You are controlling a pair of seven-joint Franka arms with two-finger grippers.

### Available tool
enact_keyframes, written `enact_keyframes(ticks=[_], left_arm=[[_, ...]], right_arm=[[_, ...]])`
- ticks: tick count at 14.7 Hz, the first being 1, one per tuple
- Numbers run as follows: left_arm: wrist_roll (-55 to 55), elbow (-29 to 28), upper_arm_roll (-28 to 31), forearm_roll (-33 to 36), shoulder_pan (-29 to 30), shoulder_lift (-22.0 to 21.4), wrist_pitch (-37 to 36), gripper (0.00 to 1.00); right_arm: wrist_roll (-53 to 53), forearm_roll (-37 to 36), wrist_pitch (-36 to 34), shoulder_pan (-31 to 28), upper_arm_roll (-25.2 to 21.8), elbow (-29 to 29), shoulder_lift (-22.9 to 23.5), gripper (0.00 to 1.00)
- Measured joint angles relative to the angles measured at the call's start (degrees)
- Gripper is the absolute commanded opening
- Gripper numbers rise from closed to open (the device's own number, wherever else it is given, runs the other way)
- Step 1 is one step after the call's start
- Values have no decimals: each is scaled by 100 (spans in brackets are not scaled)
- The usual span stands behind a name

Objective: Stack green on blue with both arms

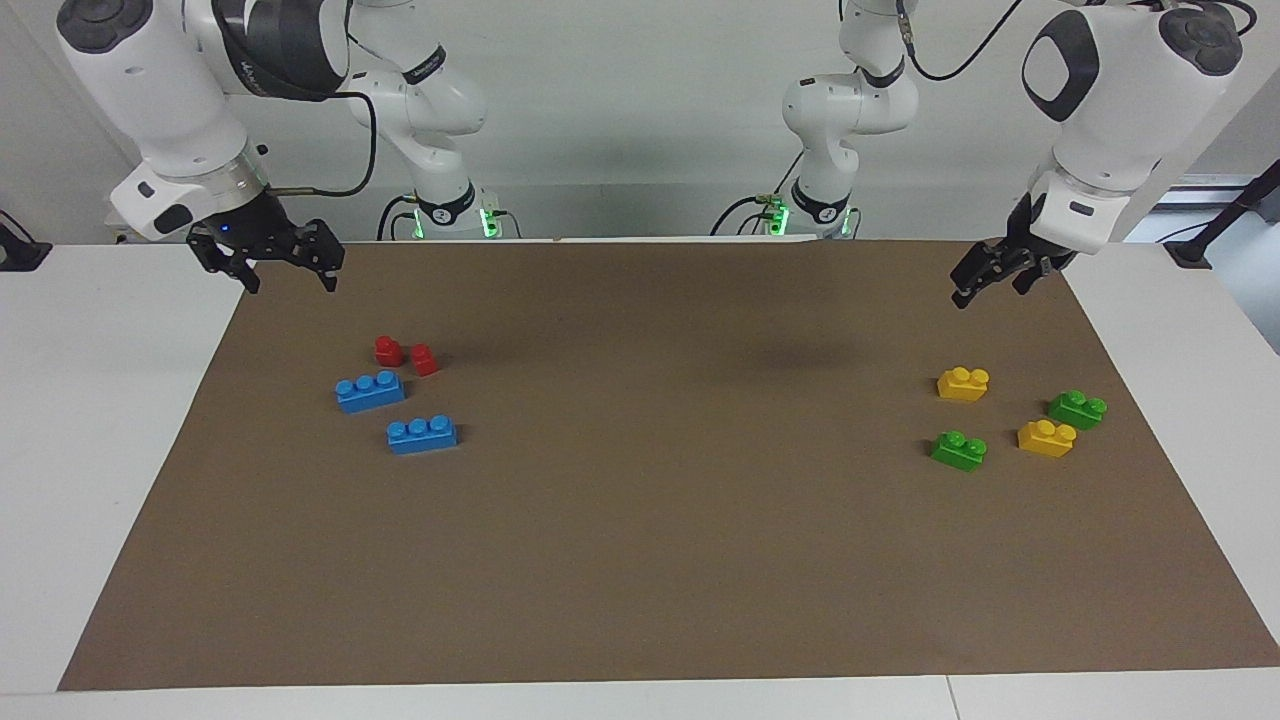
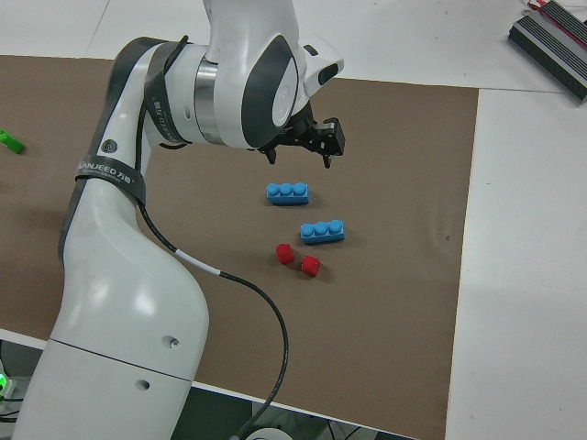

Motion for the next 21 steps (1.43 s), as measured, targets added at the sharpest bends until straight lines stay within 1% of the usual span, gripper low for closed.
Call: enact_keyframes(ticks=[2, 4, 6, 9, 11, 13, 15, 18, 21], left_arm=[[-15, -244, 5, 0, 146, -66, 165, 100], [-137, -398, 8, 0, 220, -59, 312, 100], [-213, -507, 10, 0, 267, 25, 475, 100], [-607, -552, 9, 0, 293, 319, 751, 100], [-926, -555, 4, 0, 293, 546, 928, 100], [-1194, -556, 4, 0, 294, 751, 1165, 100], [-1600, -557, 5, 0, 295, 947, 1373, 100], [-2325, -557, 5, 0, 297, 1201, 1778, 100], [-3229, -558, 6, 0, 302, 1415, 2193, 100]], right_arm=[[424, 0, 382, -2, -3, -19, 4, 100], [1243, 1, 545, -1, -1, -66, 43, 100], [2131, 2, 717, 2, 3, -93, 188, 100], [3455, 97, 1208, 59, 6, -112, 564, 100], [4564, 219, 1400, 122, 9, -107, 827, 100], [5662, 543, 1471, 169, 10, -61, 1001, 100], [6499, 971, 1480, 190, 10, -6, 1150, 100], [7179, 1420, 1579, 164, -14, 18, 1405, 100], [7346, 1843, 1587, 71, -65, 26, 1677, 100]])
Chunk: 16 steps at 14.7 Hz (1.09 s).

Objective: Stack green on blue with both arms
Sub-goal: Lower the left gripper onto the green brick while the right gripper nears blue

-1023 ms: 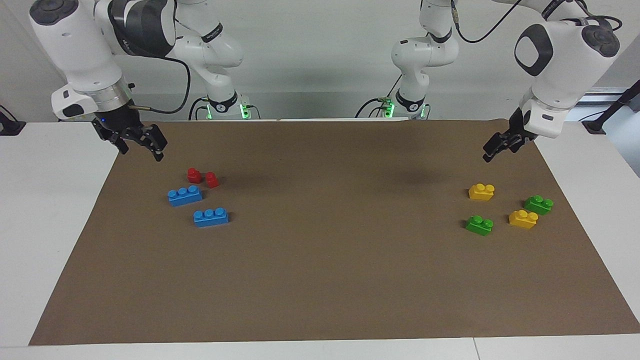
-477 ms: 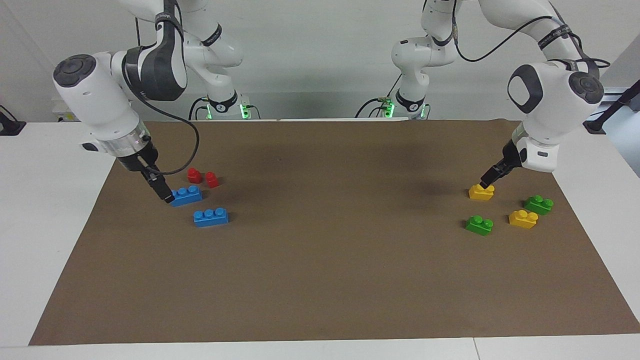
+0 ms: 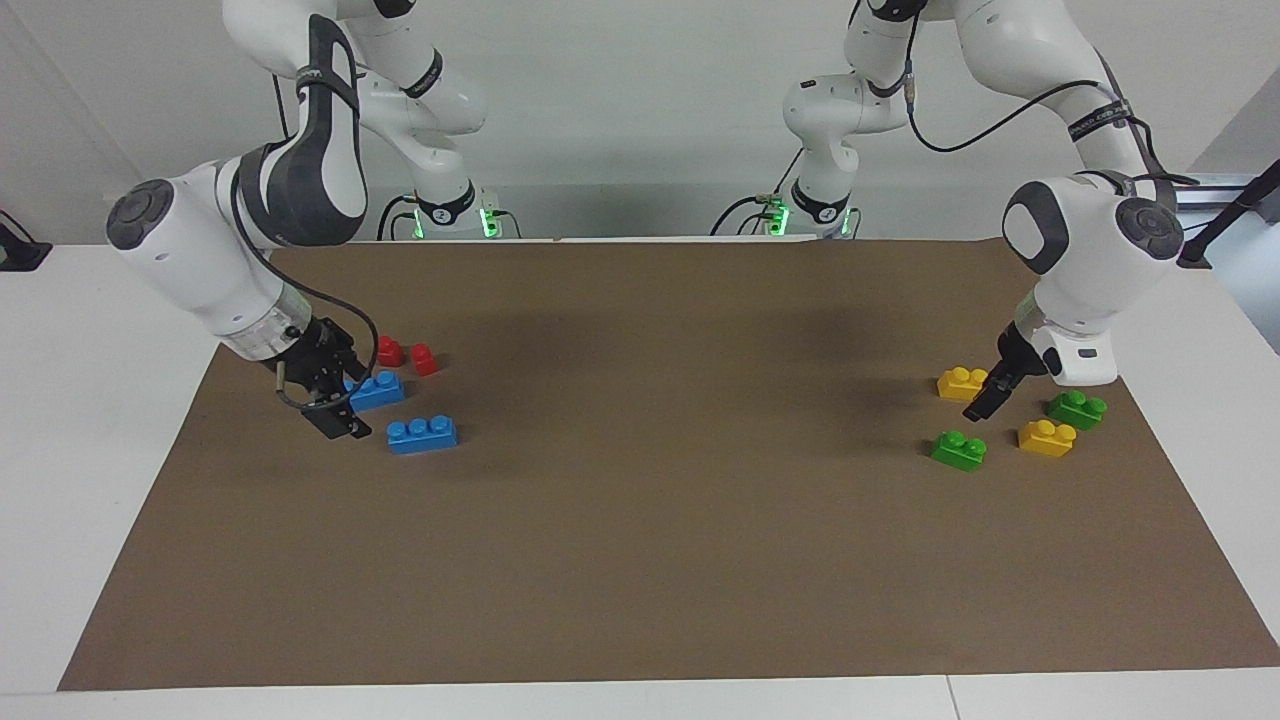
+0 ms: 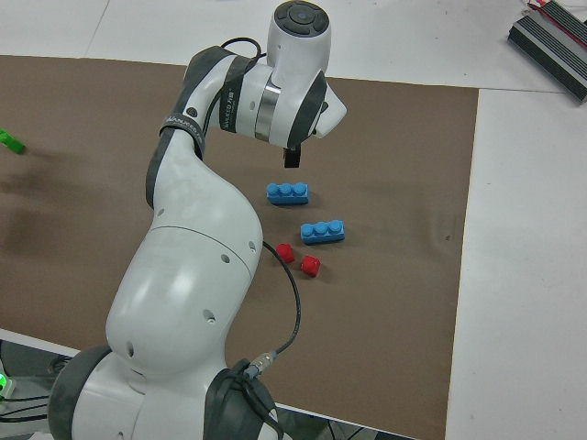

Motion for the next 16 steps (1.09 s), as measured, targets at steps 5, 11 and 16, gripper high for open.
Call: enact_keyframes(ticks=[5, 11, 16], left_arm=[[-754, 12, 1, 2, 1, 407, 565, 100], [-1279, 104, 1, 2, 2, 732, 977, 100], [-1349, 57, 8, 4, 98, 890, 1097, 100]], right_arm=[[161, 243, -42, -93, -9, -47, 320, 100], [151, 245, -67, -97, 6, -81, 662, 100], [20, 245, -57, -98, 6, -161, 770, 100]])
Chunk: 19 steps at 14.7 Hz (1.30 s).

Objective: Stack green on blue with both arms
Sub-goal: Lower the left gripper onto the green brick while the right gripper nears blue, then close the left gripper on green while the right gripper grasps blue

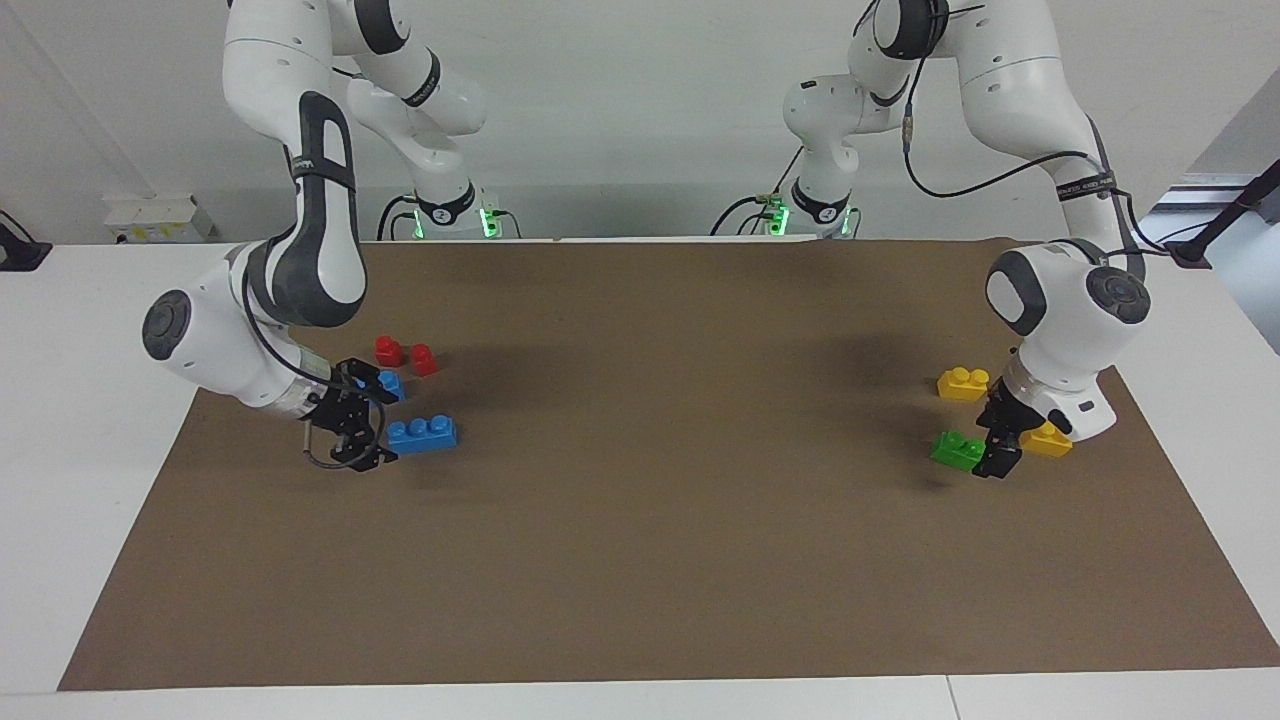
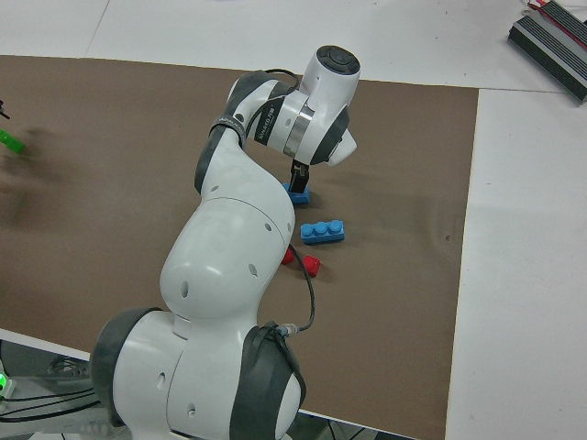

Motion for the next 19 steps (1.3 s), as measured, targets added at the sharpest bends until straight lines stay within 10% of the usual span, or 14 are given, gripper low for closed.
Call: enact_keyframes(ticks=[9, 11, 14, 19], left_arm=[[-327, -367, -19, 0, 13, 30, 573, 97], [-329, -370, -19, 0, 13, 30, 583, 77], [-330, -370, -23, 0, 13, 30, 624, 9], [-329, -372, -34, 4, 13, 30, 689, 0]], right_arm=[[-87, 216, 312, -45, -19, -358, 9, 100], [-107, 226, 448, -82, -19, -449, 9, 100], [-108, 228, 658, -93, -19, -570, 9, 100], [-108, 245, 999, -93, -19, -799, 9, 100]])
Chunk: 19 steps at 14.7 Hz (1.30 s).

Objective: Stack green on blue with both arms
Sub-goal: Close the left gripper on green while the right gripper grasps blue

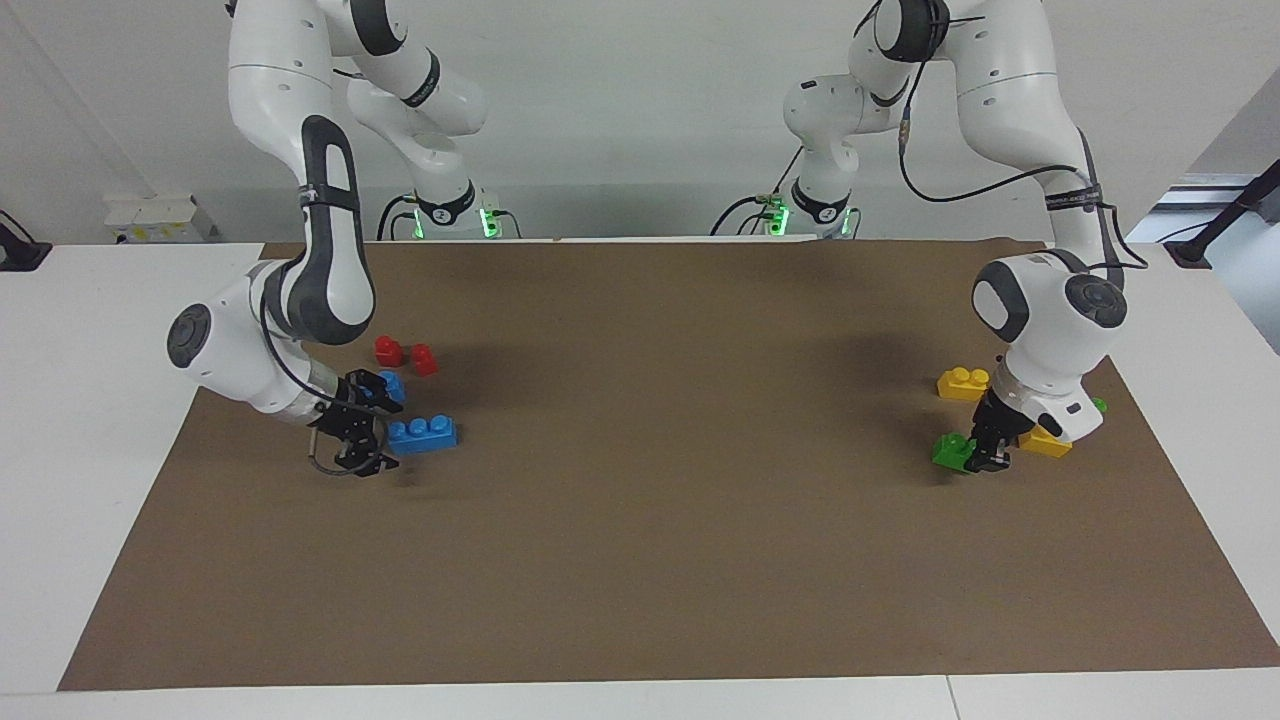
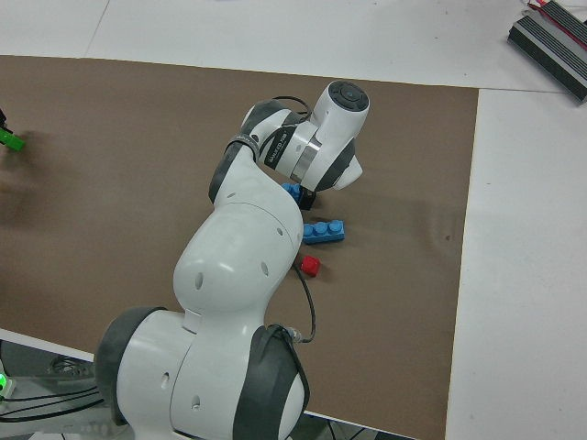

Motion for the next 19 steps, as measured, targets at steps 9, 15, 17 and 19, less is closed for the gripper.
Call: enact_keyframes(ticks=[9, 15, 17, 19], left_arm=[[-106, 264, -44, 0, -90, -137, -636, 0], [-629, 390, -108, -1, -328, -871, -1702, 0], [-847, 390, -113, -1, -431, -1070, -1935, 0], [-1058, 390, -125, -2, -523, -1235, -2126, 0]], right_arm=[[-20, 83, 404, 2, 15, -270, -4, 77], [-139, 188, 400, 2, 15, -291, -42, 0], [-144, 224, 383, 0, 14, -290, -52, 0], [-154, 306, 346, -3, 12, -266, -64, 0]])
